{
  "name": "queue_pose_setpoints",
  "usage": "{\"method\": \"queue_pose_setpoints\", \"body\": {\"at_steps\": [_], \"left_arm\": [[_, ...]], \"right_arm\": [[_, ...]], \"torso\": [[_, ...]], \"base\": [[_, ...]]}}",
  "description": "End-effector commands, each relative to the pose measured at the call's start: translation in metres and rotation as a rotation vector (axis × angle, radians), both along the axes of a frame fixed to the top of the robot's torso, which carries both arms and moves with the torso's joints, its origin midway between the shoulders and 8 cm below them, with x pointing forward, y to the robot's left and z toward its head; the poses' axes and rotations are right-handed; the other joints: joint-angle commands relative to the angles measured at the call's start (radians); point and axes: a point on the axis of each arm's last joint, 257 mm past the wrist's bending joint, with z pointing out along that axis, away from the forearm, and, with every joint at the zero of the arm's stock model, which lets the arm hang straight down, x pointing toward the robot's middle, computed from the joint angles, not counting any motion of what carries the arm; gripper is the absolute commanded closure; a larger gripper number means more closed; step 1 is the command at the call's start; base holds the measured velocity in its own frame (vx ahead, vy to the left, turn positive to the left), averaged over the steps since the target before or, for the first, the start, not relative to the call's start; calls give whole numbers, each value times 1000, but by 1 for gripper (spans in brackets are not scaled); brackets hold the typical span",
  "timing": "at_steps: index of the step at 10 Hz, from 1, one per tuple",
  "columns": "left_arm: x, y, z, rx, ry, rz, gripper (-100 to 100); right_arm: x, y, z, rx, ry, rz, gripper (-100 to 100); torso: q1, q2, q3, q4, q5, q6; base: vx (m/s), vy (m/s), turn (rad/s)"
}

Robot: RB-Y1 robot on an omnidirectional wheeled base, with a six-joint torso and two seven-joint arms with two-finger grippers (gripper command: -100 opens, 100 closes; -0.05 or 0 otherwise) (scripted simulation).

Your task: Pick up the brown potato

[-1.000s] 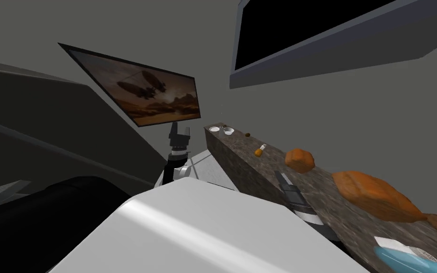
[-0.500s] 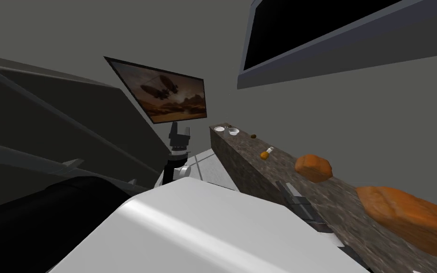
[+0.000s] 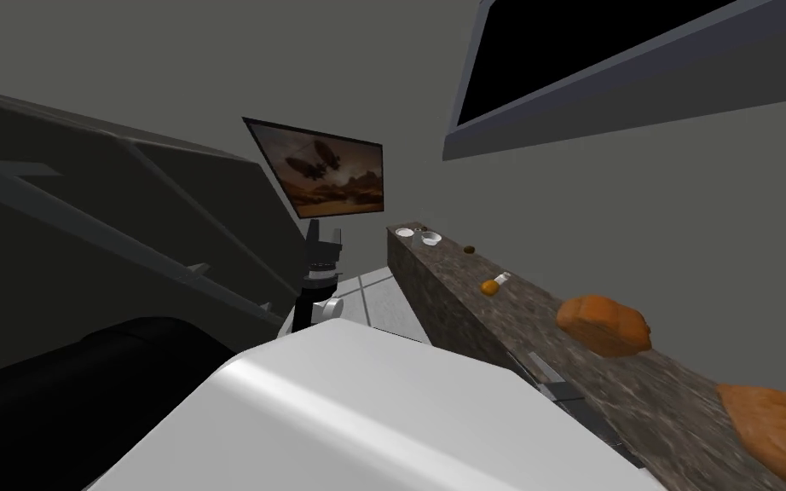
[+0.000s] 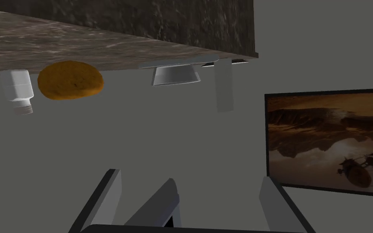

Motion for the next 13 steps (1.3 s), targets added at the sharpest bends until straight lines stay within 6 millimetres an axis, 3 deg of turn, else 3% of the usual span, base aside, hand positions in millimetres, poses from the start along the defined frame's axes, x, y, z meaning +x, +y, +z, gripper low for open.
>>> {"method": "queue_pose_setpoints", "body": {"at_steps": [1,2,3,6,7,8,9,10,13], "left_arm": [[0,0,0,0,0,0,0],[0,0,0,0,0,0,0],[0,0,0,0,0,0,0],[0,0,0,0,0,0,0],[0,0,0,0,0,0,0],[0,0,0,0,0,0,0],[0,0,0,0,0,0,0],[0,0,0,0,0,0,0],[0,0,0,0,0,0,0]], "right_arm": [[-11,-5,-7,-65,40,32,-100],[-30,-20,-16,-141,96,63,-100],[-33,-18,-21,-161,109,77,-100],[-74,-49,-38,-317,232,162,-100],[-77,-48,-43,-338,248,178,-100],[-96,-65,-47,-403,303,218,-100],[-100,-64,-52,-423,320,236,-100],[-118,-81,-53,-482,372,275,-100],[-146,-100,-61,-577,461,353,-100]], "torso": [[0,0,0,0,0,0],[0,0,0,0,0,1],[0,0,0,0,0,0],[-1,-1,-1,0,0,1],[0,-1,-1,0,0,0],[-1,-1,-1,0,0,1],[-1,-2,-1,0,0,0],[-1,-2,-1,0,0,1],[-1,-2,-1,0,0,0]], "base": [[-16,-5,206],[-16,-2,383],[-11,-12,162],[-11,-10,307],[-7,-16,161],[-8,-6,336],[-5,-14,217],[-3,-12,387],[-2,-19,265]]}}
